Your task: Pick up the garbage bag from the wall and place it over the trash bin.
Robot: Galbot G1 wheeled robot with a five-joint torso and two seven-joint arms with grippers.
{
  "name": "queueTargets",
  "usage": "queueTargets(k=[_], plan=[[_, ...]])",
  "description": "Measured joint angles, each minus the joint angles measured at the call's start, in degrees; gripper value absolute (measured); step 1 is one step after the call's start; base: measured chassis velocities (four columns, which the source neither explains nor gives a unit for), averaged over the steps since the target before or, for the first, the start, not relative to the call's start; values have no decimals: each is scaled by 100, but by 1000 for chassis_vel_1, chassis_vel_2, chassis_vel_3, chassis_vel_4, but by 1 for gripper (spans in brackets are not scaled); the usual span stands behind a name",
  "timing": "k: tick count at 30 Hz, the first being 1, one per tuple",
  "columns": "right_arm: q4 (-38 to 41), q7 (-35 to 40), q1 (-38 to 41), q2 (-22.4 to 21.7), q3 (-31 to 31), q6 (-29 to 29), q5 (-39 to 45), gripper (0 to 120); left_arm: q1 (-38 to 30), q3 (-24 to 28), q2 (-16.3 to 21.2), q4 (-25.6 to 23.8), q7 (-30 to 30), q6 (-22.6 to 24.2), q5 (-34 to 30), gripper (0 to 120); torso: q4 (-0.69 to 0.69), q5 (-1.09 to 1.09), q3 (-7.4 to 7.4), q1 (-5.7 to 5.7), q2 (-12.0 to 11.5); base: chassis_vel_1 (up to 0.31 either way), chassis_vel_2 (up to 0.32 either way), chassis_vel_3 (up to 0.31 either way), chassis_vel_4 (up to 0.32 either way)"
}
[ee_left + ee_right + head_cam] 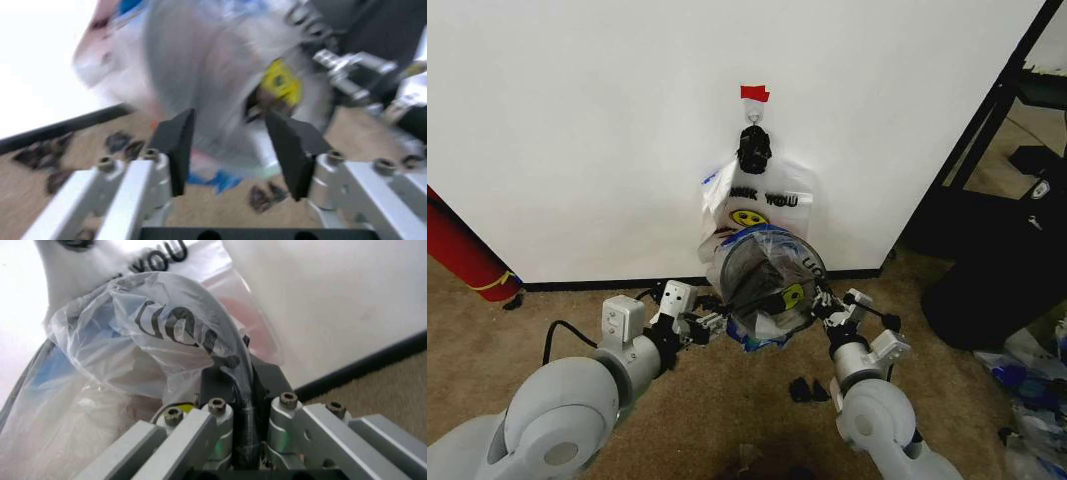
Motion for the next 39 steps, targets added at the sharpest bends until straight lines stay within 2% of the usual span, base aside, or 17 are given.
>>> queueTargets(k=[1, 3, 5, 7, 8, 9, 12, 15, 17, 23, 28, 36, 39], plan=[[-14, -45, -15, 11, 0, 49, -131, 1, -334, 173, -29, 82, 9, 1, -153, 35, 0, 0, 0, 0, 0, 0, 0, 0, 0], [-23, -66, -27, 19, 4, 86, -205, 1, -545, 251, -64, 141, 15, 7, -249, 32, -2, 0, 1, 0, 0, 0, 0, 0, 0], [-27, -80, -54, 52, 24, 147, -337, 1, -1314, 495, -225, 365, -50, 75, -637, 22, -5, 0, 0, 0, 0, 0, 0, 0, 0], [-28, -83, -73, 64, 31, 172, -401, 1, -1833, 743, -350, 526, -213, 146, -932, 16, -4, 1, 1, 0, 0, 0, 0, 0, 0], [-34, -92, -94, 73, 31, 200, -497, 1, -2289, 1039, -466, 662, -417, 220, -1174, 10, -4, 1, 1, 0, 0, 0, 0, 0, 0], [-34, -92, -94, 73, 31, 200, -497, 1, -2289, 1039, -466, 662, -417, 220, -1174, 10, -4, 1, 1, 0, 0, 0, 0, 0, 0], [-49, -113, -109, 127, 27, 259, -722, 1, -3036, 1842, -751, 907, -857, 351, -1563, 0, -4, 1, 1, 1, 0, 0, 0, 0, 0], [-55, -113, -123, 202, 41, 305, -886, 1, -3471, 2524, -1090, 1181, -1197, 445, -1674, 0, -4, 1, 1, 1, 0, 0, 0, 0, 0], [-63, -113, -122, 222, 43, 322, -930, 1, -3525, 2641, -1179, 1256, -1271, 457, -1681, 0, -4, 1, 1, 1, 0, 0, 0, 0, 0], [-120, -242, -129, 163, 16, 460, -1224, 1, -3854, 3163, -1677, 2067, -1536, 558, -1506, 0, -2, 1, 1, 1, 0, 0, 0, 0, 0], [-116, -247, -126, 124, 20, 472, -1217, 1, -4178, 3515, -1908, 2472, -1734, 716, -1494, 0, -3, 2, 1, 1, 0, 0, 0, 0, 0], [-74, -246, -122, 138, 18, 473, -1207, 1, -4260, 3953, -2389, 2992, -1906, 795, -1427, 0, -3, 1, 1, 0, 1, 0, 0, 0, 0], [-65, -252, -128, 128, 19, 473, -1207, 1, -4263, 4003, -2460, 3104, -1914, 795, -1366, 0, -3, 1, 0, 0, 1, 0, 0, 0, 0]])
